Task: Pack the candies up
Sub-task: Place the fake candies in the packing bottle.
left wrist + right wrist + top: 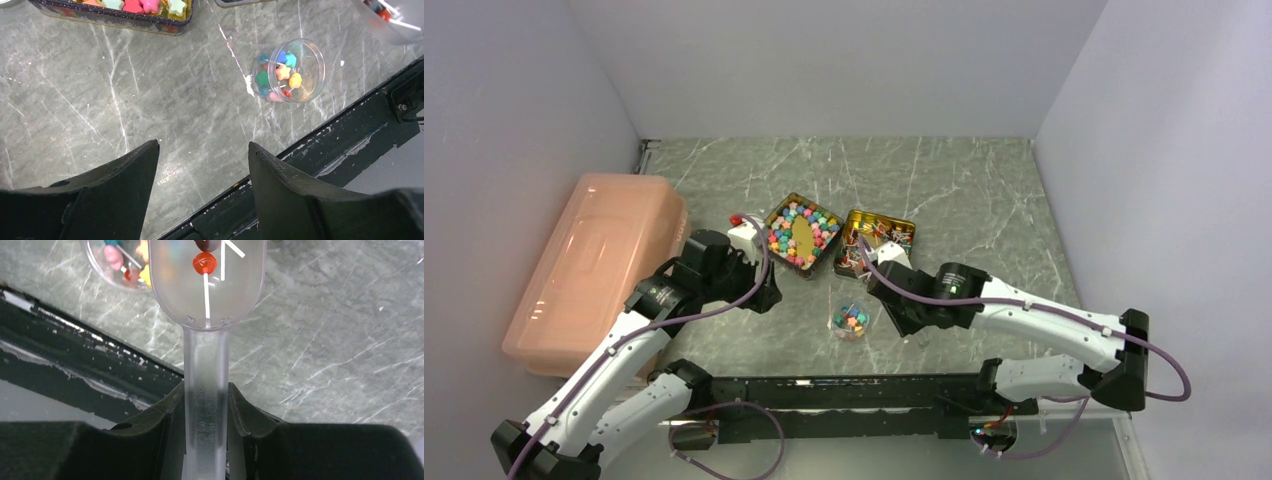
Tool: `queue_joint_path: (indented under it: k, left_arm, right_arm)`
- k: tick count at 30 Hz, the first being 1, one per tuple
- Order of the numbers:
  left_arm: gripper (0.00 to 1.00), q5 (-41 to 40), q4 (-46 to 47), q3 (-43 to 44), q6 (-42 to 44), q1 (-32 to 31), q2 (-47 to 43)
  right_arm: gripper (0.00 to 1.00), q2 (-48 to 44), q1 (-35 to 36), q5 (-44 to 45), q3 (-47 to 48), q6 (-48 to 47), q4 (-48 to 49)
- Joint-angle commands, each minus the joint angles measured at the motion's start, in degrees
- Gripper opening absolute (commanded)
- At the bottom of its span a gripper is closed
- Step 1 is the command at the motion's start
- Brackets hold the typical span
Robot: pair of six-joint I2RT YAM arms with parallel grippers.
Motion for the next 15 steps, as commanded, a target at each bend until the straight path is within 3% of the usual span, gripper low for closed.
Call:
queue_joint_path:
  k: [1,15]
  left_arm:
    - [0.72,-0.9,1.1,0.3,-1.1,-0.2,-0.2]
    - [0.72,-1.2,1.1,0.3,-1.2,-0.2,-0.3]
  right_arm:
    - [0.0,-3.6,4.0,1.2,-1.1,5.1,-3.2]
    - [0.0,-4.2,17.1,-3.7,-2.7,11.6,-8.0]
